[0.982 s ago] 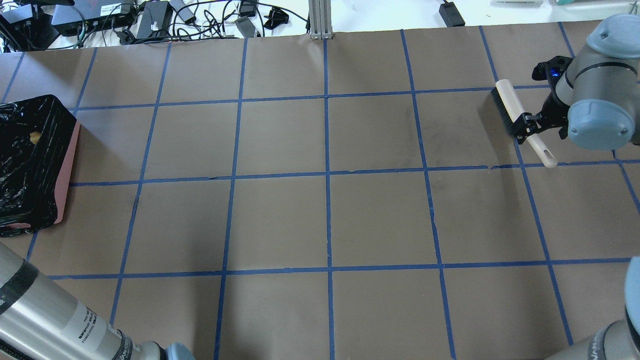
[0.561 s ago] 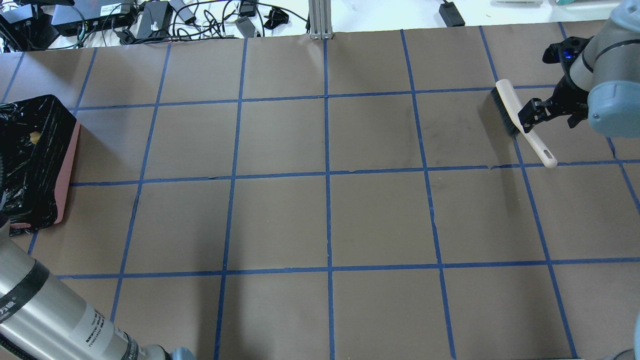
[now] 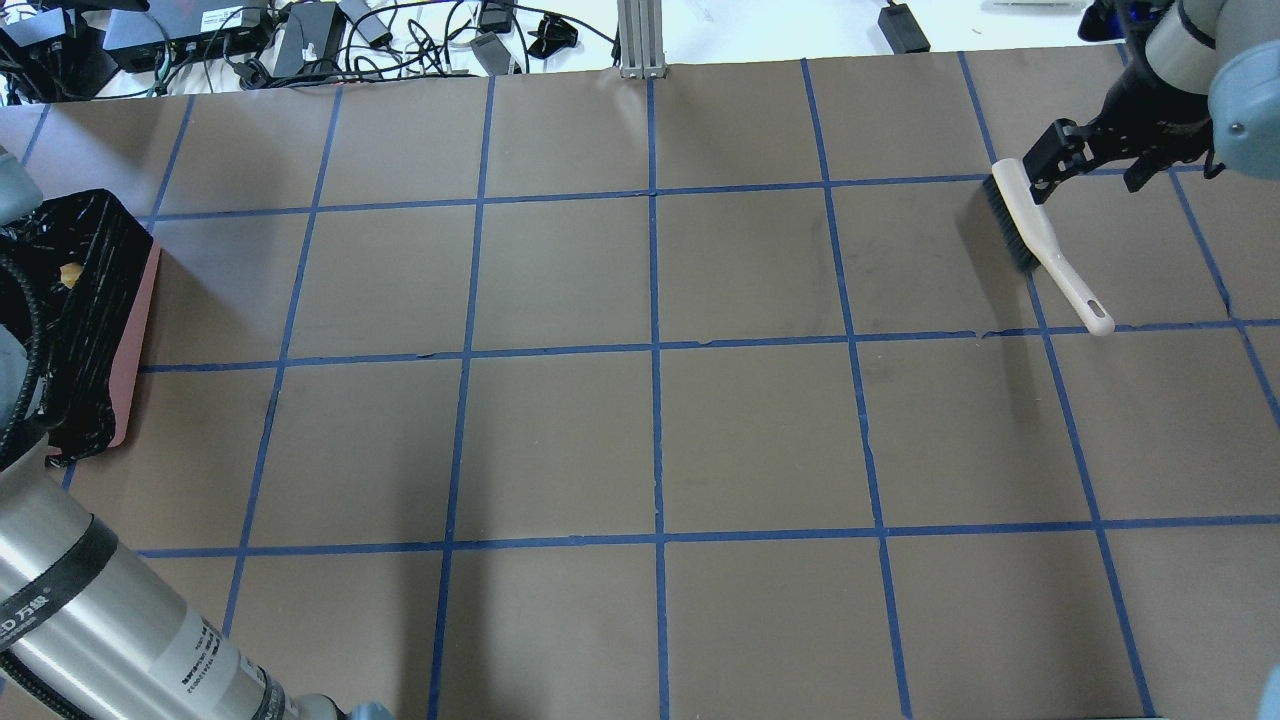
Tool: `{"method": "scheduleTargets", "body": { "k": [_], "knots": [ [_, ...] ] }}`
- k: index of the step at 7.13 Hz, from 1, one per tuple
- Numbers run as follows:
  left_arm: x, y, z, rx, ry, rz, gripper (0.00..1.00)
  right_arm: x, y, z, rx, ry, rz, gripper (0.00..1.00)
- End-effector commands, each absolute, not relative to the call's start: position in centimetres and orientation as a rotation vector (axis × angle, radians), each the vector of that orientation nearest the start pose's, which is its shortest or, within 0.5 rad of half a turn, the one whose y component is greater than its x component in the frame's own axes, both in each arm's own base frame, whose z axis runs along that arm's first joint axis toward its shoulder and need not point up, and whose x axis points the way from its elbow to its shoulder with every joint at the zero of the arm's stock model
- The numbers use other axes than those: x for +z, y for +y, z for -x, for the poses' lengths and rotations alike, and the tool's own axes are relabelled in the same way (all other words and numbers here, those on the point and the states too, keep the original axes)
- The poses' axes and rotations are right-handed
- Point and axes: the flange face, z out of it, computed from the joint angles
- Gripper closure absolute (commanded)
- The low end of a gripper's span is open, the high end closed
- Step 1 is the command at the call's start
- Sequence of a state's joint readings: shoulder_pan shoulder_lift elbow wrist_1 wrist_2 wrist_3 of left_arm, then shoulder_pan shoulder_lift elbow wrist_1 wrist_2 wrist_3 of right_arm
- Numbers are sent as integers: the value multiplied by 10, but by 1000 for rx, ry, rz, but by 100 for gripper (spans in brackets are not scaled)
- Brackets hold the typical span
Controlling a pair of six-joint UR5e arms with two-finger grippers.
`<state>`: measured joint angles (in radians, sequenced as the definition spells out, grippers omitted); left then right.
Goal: Sweep and dump trash into bin
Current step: 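Lower the brush to the table with the right gripper while the left holds the dustpan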
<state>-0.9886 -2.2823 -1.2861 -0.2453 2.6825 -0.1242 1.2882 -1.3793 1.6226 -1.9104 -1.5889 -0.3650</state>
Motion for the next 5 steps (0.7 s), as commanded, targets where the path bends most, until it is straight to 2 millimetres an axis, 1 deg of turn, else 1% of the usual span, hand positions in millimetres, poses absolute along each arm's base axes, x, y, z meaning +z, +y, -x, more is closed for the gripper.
{"method": "scheduleTargets", "body": {
  "k": [1, 2, 3, 4, 5],
  "knots": [
    [385, -638, -363, -597, 1513, 1131, 100, 423, -576, -15, -126, 3175, 191, 0],
    [363, -637, -362, -586, 1514, 1128, 100, 429, -569, -29, -95, 3168, 189, 0],
    [376, -640, -364, -589, 1516, 1128, 100, 432, -563, -34, -65, 3154, 196, 0],
    [393, -650, -367, -580, 1509, 1124, 100, 430, -560, -35, -36, 3160, 199, 0],
    [375, -639, -362, -568, 1517, 1120, 100, 425, -557, -35, 3, 3158, 199, 0]
  ]
}}
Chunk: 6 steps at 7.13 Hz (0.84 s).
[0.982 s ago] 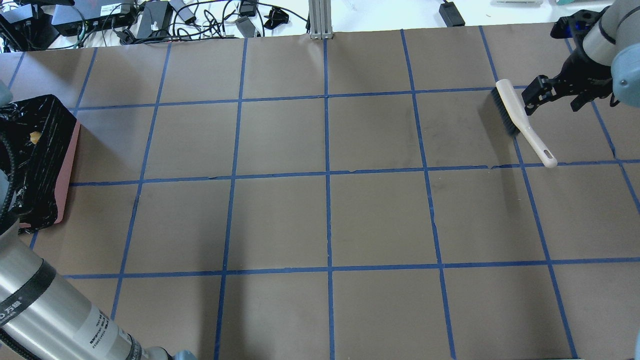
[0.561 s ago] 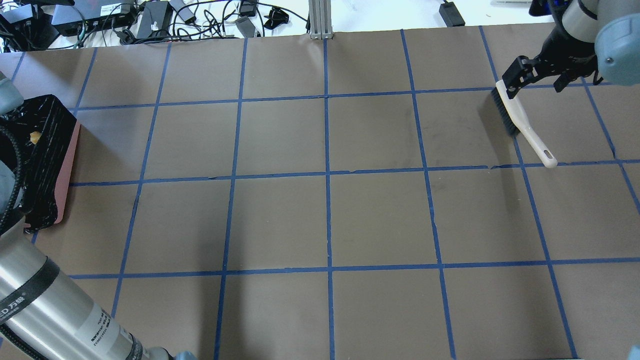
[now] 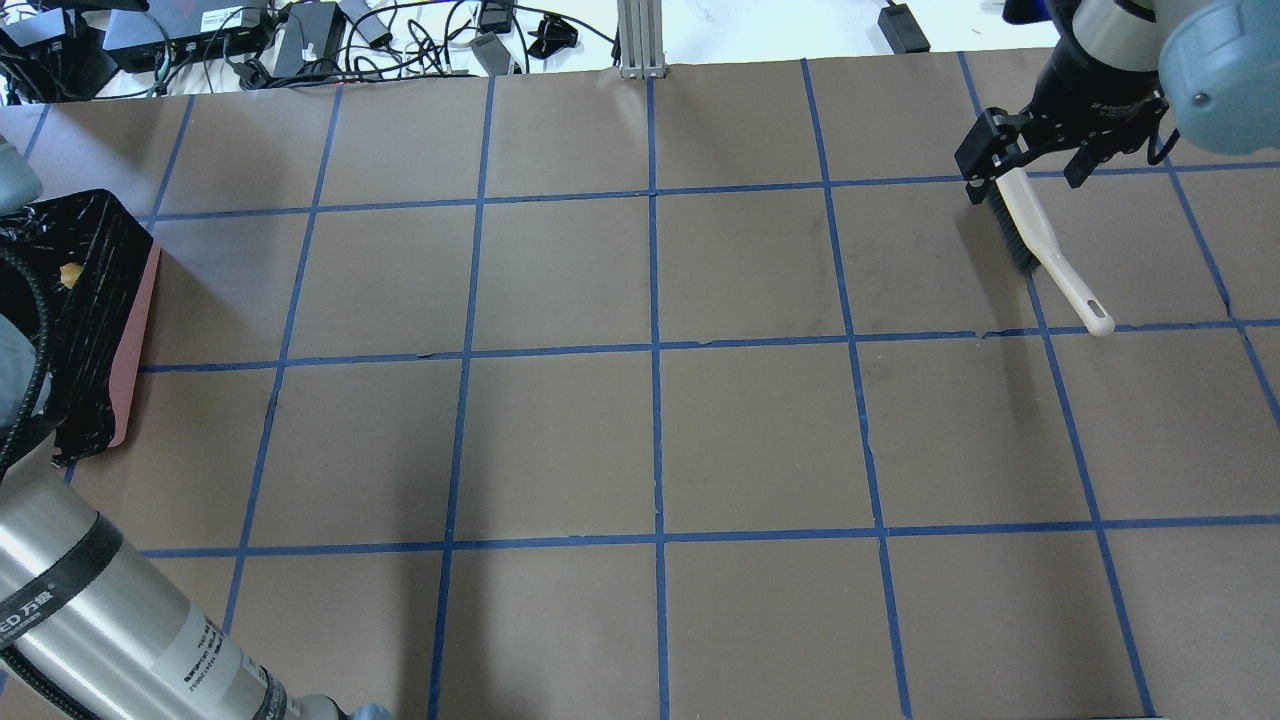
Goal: Sweep and dump trash into bin
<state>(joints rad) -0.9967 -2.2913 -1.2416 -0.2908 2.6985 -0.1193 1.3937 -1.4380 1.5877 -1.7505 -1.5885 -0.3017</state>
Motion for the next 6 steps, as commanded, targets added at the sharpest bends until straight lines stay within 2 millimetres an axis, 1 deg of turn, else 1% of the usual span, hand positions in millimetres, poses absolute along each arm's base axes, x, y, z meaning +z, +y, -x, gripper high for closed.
{"method": "scheduleTargets", "body": {
  "k": [1, 2, 3, 4, 5, 6],
  "knots": [
    [384, -648, -366, -581, 1514, 1123, 100, 429, -551, -34, 51, 3163, 200, 0],
    [391, -651, -368, -587, 1511, 1125, 100, 427, -550, -38, 47, 3136, 174, 0],
    [399, -651, -368, -562, 1526, 1115, 100, 433, -552, -44, 5, 3083, 142, 0],
    [418, -651, -367, -540, 1547, 1103, 100, 431, -550, -54, 24, 3062, 109, 0],
    [441, -656, -362, -534, 1604, 1075, 100, 439, -536, -70, 84, 3092, 159, 0],
    [450, -662, -356, -550, 1713, 1026, 100, 457, -525, -82, 26, 3103, 195, 0]
  ]
}}
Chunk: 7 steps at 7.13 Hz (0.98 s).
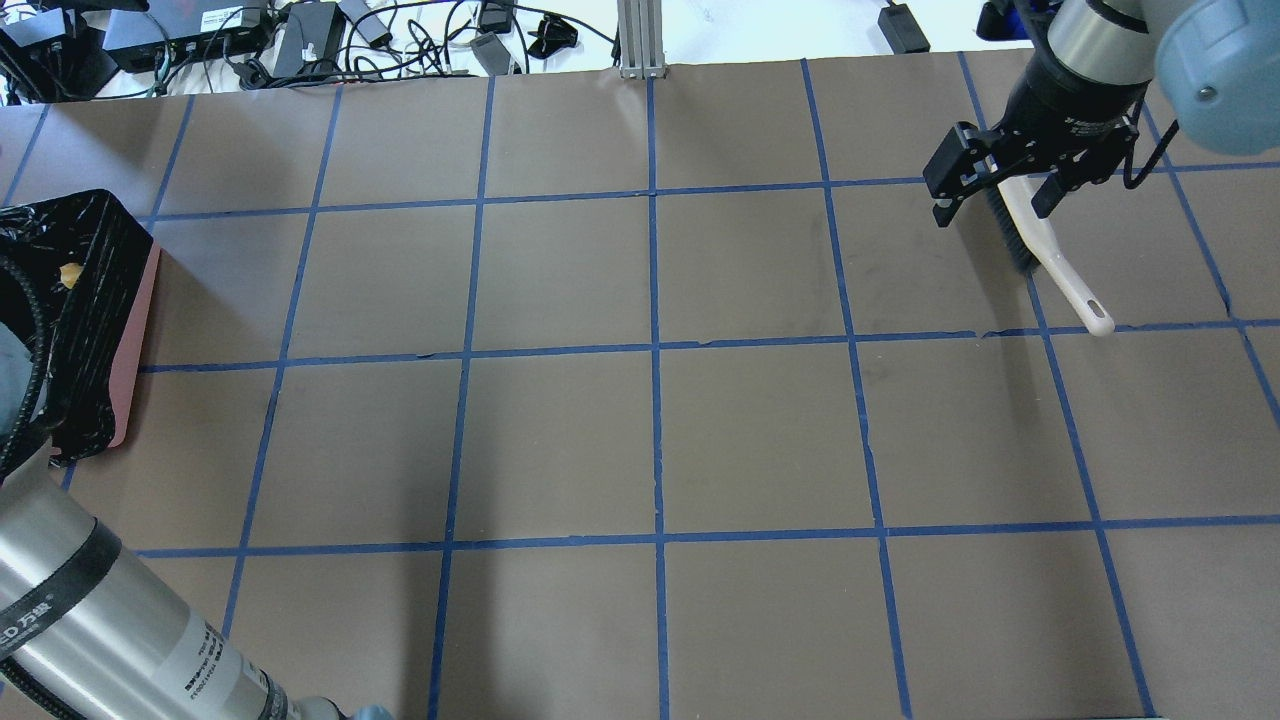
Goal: Sweep and dump trash into bin
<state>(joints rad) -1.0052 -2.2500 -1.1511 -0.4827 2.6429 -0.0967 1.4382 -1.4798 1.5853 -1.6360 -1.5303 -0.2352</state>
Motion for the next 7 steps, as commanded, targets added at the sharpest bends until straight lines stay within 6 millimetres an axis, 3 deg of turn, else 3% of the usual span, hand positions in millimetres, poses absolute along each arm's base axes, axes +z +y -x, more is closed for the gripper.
{"method": "scheduleTargets", "body": {
  "k": [1, 3, 4, 5, 6, 7],
  "knots": [
    [458, -664, -352, -561, 1799, 1000, 100, 460, -518, -83, 51, 3110, 160, 0],
    [465, -668, -348, -591, 1945, 990, 100, 487, -493, -99, 10, 3111, 71, 0],
    [476, -666, -339, -585, 2052, 977, 100, 487, -490, -112, 16, 3110, 83, 0],
    [481, -665, -338, -668, 2174, 1086, 100, 484, -487, -128, 24, 3108, 50, 0],
    [490, -654, -345, -669, 2202, 1147, 100, 489, -479, -157, 13, 3059, 60, 0],
    [487, -654, -336, -626, 2226, 1253, 100, 485, -478, -168, 25, 3066, 79, 0]
  ]
}}
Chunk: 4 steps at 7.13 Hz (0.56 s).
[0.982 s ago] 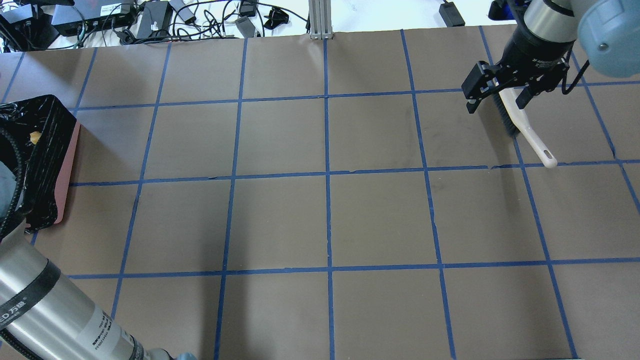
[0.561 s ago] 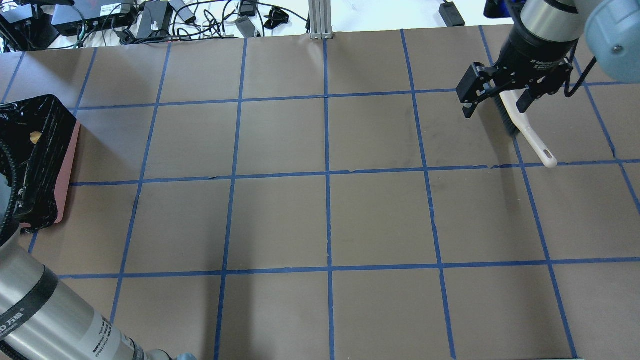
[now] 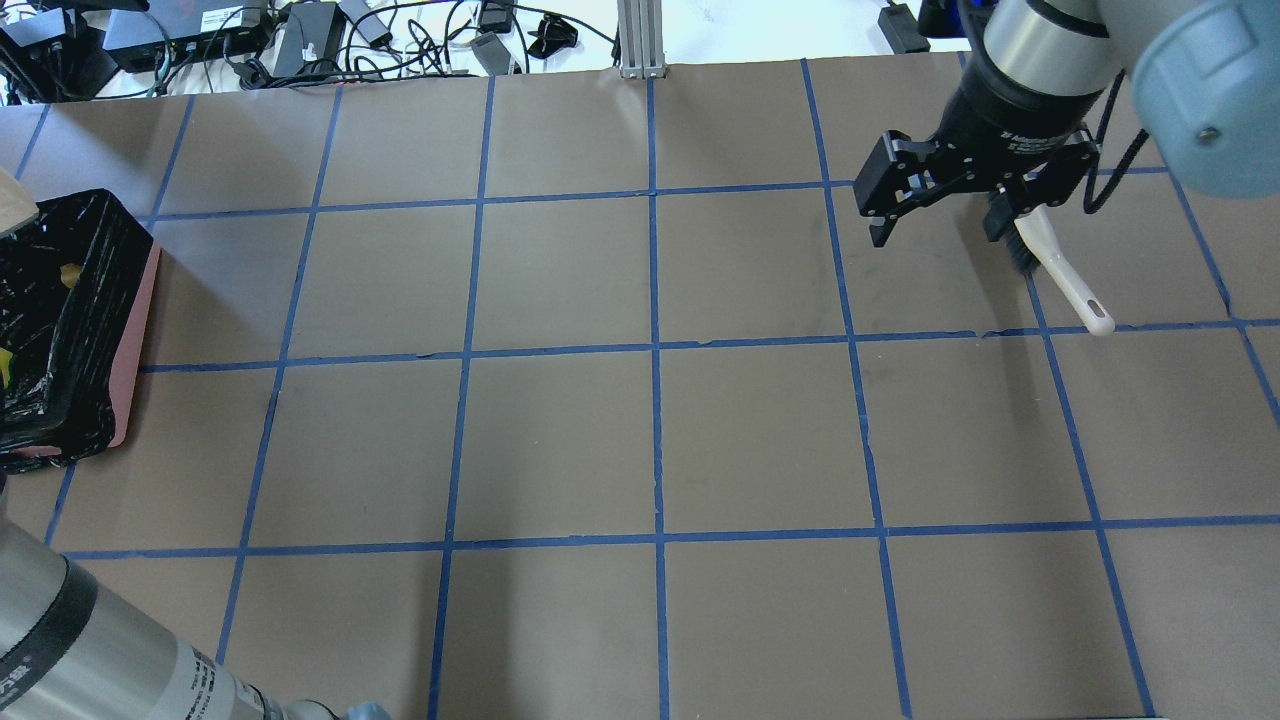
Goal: Sweep and dump trash into bin
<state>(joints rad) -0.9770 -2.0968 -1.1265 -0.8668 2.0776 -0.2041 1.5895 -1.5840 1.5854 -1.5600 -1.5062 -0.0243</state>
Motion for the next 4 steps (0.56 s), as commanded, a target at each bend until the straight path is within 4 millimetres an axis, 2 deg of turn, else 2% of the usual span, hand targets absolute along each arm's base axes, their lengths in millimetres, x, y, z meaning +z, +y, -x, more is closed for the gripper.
{"method": "scheduleTargets", "body": {
  "k": [1, 2, 4],
  "knots": [
    [480, -661, -307, -600, 2310, 1464, 100, 476, -479, -167, 52, 3080, 74, 0],
    [473, -672, -271, -576, 2326, 1582, 100, 473, -480, -166, 66, 3084, 76, 0],
    [468, -683, -220, -506, 2298, 1801, 100, 457, -491, -165, 97, 3106, 94, 0]
  ]
}}
